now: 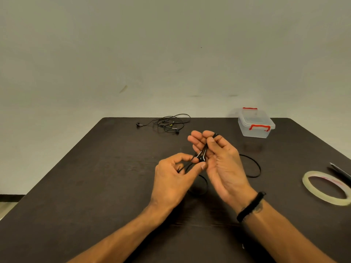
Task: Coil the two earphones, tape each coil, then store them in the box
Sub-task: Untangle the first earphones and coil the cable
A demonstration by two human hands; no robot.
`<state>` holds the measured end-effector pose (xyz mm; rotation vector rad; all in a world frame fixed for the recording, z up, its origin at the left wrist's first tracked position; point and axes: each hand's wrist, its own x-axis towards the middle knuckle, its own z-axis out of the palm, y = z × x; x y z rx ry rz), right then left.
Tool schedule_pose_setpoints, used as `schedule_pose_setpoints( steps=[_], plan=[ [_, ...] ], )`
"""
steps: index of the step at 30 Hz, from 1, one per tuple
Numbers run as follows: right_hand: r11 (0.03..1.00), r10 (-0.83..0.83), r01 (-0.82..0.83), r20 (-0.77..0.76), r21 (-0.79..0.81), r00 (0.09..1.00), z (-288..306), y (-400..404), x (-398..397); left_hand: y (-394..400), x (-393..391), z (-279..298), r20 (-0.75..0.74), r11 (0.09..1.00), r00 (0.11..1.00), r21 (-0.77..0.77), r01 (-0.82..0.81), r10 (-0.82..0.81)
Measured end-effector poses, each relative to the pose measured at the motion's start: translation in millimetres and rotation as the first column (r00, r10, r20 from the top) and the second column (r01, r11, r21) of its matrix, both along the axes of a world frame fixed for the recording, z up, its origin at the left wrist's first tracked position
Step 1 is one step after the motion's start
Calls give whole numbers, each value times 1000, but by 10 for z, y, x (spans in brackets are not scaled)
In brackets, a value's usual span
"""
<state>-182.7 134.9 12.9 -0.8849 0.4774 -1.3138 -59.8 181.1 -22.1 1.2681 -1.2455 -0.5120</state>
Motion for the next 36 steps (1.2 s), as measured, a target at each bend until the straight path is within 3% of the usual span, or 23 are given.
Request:
schedule_pose_setpoints(
  steps=[9, 19, 25, 28, 31, 33, 36],
  plan=[
    [984, -114, 88, -168, -155, 979, -72, 111, 97, 5, 7, 0, -133, 995, 989, 78, 68, -57],
    [975, -138, 93, -221, -201, 965, -108, 167, 139, 25, 23, 39, 55, 998, 998, 61, 13, -16],
    [966, -142, 81, -240, -246, 960, -154, 186, 189, 2, 56, 28, 190, 993, 976, 21, -116, 109],
    [958, -180, 119, -222, -260, 958, -137, 166, 181, 7, 117, 41, 382, 991, 916, -90, -96, 123],
    [947, -255, 210, -172, -242, 951, -71, 58, 79, 18, 168, 57, 653, 982, 748, -190, 7, 121],
    [962, -252, 239, -93, -132, 963, -5, -32, -12, -19, 217, 68, 788, 993, 605, -113, -39, 114],
    [972, -198, 180, 115, 150, 973, 64, -201, -158, -89, 311, 39, 829, 995, 559, 71, -75, -17]
  ],
)
